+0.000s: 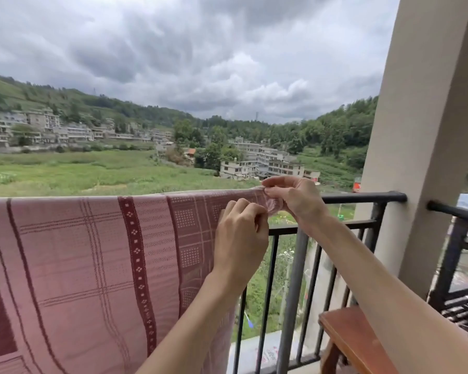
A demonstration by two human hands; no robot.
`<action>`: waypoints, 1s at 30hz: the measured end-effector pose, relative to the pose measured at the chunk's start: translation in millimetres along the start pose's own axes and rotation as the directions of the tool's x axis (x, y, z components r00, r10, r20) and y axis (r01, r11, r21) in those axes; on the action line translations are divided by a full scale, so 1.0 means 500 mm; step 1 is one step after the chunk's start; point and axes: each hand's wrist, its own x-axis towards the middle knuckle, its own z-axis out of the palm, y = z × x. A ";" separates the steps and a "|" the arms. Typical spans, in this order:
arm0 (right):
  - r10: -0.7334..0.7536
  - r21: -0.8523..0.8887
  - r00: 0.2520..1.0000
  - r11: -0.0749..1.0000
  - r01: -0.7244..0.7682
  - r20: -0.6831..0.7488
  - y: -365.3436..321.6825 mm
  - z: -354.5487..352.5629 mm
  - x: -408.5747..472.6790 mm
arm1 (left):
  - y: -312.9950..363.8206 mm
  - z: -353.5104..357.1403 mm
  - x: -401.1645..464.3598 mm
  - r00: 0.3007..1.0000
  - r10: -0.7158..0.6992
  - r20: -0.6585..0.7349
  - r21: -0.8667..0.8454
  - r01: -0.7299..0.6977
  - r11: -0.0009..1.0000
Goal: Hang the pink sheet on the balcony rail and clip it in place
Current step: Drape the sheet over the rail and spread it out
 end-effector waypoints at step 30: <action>-0.316 0.148 0.611 0.939 0.310 0.725 0.120 -0.177 0.227 | 0.097 0.296 0.054 0.854 -0.256 -0.452 0.362 0.438 0.823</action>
